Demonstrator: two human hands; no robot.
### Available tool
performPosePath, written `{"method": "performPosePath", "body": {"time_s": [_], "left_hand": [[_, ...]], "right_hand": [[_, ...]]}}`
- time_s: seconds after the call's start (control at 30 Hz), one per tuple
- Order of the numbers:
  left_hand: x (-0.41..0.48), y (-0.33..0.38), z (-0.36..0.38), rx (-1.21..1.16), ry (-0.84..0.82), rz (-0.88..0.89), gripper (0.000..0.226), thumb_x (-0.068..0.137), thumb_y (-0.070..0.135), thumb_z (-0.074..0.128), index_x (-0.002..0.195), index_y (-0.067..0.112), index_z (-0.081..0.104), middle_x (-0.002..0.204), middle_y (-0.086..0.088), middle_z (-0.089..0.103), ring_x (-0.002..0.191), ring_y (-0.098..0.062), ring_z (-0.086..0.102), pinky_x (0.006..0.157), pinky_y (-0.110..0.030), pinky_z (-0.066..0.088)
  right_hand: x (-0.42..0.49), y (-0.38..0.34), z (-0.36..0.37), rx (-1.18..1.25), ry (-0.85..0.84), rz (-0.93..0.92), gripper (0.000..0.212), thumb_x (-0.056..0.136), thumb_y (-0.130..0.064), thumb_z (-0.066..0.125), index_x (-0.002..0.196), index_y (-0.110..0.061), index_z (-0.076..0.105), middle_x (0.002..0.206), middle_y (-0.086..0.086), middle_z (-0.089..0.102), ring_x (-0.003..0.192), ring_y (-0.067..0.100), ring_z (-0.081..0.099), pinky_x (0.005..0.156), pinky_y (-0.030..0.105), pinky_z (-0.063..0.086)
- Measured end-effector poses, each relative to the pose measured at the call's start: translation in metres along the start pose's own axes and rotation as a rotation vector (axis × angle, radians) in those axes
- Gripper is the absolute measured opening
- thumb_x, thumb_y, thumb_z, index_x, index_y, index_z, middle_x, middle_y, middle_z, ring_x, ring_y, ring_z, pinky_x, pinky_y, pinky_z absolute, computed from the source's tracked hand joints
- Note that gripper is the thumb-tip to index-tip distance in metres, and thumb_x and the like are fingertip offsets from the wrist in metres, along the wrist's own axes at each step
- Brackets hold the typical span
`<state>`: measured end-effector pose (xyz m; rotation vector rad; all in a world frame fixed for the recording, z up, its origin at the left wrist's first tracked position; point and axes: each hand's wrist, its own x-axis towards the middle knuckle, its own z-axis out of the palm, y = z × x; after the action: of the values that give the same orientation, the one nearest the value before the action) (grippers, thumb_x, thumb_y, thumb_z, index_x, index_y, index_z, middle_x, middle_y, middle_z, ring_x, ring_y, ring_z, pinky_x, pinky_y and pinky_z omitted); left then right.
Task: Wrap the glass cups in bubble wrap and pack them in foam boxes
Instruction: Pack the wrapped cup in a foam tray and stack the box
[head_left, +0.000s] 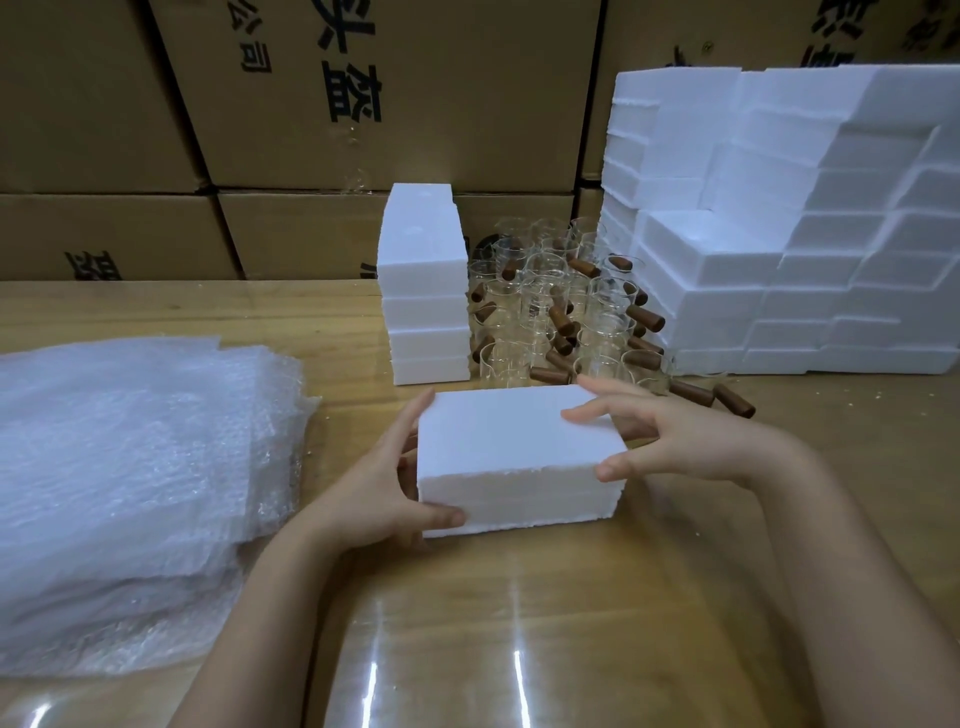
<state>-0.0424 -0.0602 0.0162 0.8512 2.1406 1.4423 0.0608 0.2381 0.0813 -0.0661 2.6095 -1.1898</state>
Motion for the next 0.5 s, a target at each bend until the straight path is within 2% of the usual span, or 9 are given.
{"method": "performPosePath", "body": {"time_s": [0.1,0.17,0.27,0.33,0.37,0.43,0.47,0.5], "left_hand": [[0.0,0.0,0.0,-0.011,0.016,0.007,0.115,0.059,0.017,0.091,0.124,0.074,0.015,0.134,0.029,0.041,0.112,0.016,0.049,0.071,-0.007,0.049],[0.001,-0.001,0.001,-0.018,0.033,0.015,0.114,0.057,0.019,0.091,0.126,0.073,0.018,0.134,0.027,0.042,0.11,0.02,0.047,0.071,-0.007,0.049],[0.001,-0.002,0.0,-0.035,0.063,0.02,0.113,0.053,0.022,0.093,0.126,0.073,0.022,0.136,0.025,0.043,0.11,0.019,0.047,0.078,-0.004,0.046],[-0.002,0.002,-0.004,-0.075,0.105,0.015,0.113,0.049,0.025,0.093,0.125,0.072,0.025,0.134,0.025,0.044,0.111,0.016,0.049,0.083,-0.009,0.048],[-0.004,0.005,-0.007,-0.101,0.129,0.018,0.113,0.047,0.027,0.094,0.126,0.07,0.026,0.131,0.026,0.046,0.11,0.013,0.051,0.083,-0.014,0.05],[-0.008,0.014,-0.013,-0.15,0.196,0.042,0.113,0.043,0.032,0.093,0.129,0.066,0.029,0.122,0.03,0.051,0.106,0.008,0.056,0.079,-0.017,0.053],[-0.01,0.022,-0.016,-0.166,0.247,0.064,0.113,0.041,0.035,0.093,0.13,0.064,0.03,0.117,0.035,0.052,0.104,0.007,0.057,0.076,-0.017,0.054],[-0.011,0.031,-0.019,-0.18,0.311,0.089,0.114,0.039,0.038,0.093,0.131,0.063,0.03,0.114,0.038,0.052,0.103,0.008,0.058,0.074,-0.016,0.054]], "right_hand": [[0.0,0.002,0.0,0.022,-0.003,-0.006,0.052,0.077,-0.035,0.076,0.115,-0.062,0.053,0.136,-0.049,0.011,0.121,-0.007,0.044,0.102,0.023,0.037],[0.0,0.003,-0.001,0.024,0.016,-0.025,0.048,0.075,-0.044,0.074,0.116,-0.06,0.054,0.139,-0.048,0.015,0.12,-0.009,0.044,0.101,0.023,0.037],[-0.002,0.006,0.0,0.186,0.159,-0.084,0.043,0.075,-0.06,0.067,0.117,-0.052,0.059,0.138,-0.037,0.039,0.118,-0.006,0.05,0.098,0.026,0.041],[0.002,0.008,0.005,0.422,0.397,-0.138,0.037,0.077,-0.059,0.064,0.11,-0.041,0.068,0.12,-0.024,0.062,0.102,0.0,0.063,0.084,0.024,0.049],[0.006,0.01,0.008,0.515,0.596,-0.156,0.032,0.081,-0.055,0.062,0.101,-0.034,0.072,0.106,-0.018,0.07,0.092,0.001,0.067,0.074,0.019,0.051],[0.018,0.012,0.016,0.598,1.006,-0.185,0.031,0.093,-0.041,0.053,0.079,-0.021,0.072,0.08,-0.012,0.073,0.07,-0.001,0.066,0.057,0.01,0.048],[0.025,0.012,0.022,0.588,1.139,-0.199,0.034,0.097,-0.034,0.049,0.071,-0.02,0.067,0.071,-0.011,0.07,0.062,-0.001,0.062,0.054,0.009,0.046],[0.031,0.013,0.032,0.556,1.194,-0.219,0.037,0.099,-0.028,0.047,0.067,-0.02,0.063,0.065,-0.01,0.068,0.057,-0.001,0.058,0.053,0.01,0.044]]}}
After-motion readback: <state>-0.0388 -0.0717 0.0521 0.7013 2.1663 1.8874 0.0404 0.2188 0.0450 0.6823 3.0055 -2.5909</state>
